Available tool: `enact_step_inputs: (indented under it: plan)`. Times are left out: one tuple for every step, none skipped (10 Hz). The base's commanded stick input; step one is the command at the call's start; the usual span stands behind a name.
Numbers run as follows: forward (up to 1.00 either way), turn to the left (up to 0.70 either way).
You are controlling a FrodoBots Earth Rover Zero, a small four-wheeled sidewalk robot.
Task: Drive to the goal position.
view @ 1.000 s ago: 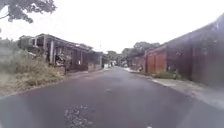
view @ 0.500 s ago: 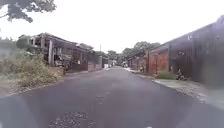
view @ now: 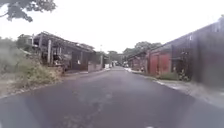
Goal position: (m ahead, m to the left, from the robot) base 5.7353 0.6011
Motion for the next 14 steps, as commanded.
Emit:
enact_step_inputs:
  plan:
    - [0.5, 0.0]
    - [0.5, 0.0]
    - [0.5, 0.0]
    - [0.5, 0.0]
    - [0.5, 0.0]
    - [0.5, 0.0]
    - [0.5, 0.0]
    - [0.5, 0.0]
    - [0.5, 0.0]
    - [0.5, 0.0]
    - [0.5, 0.0]
    - [0.5, 0.0]
    - [0.5, 0.0]
    - [0.5, 0.0]
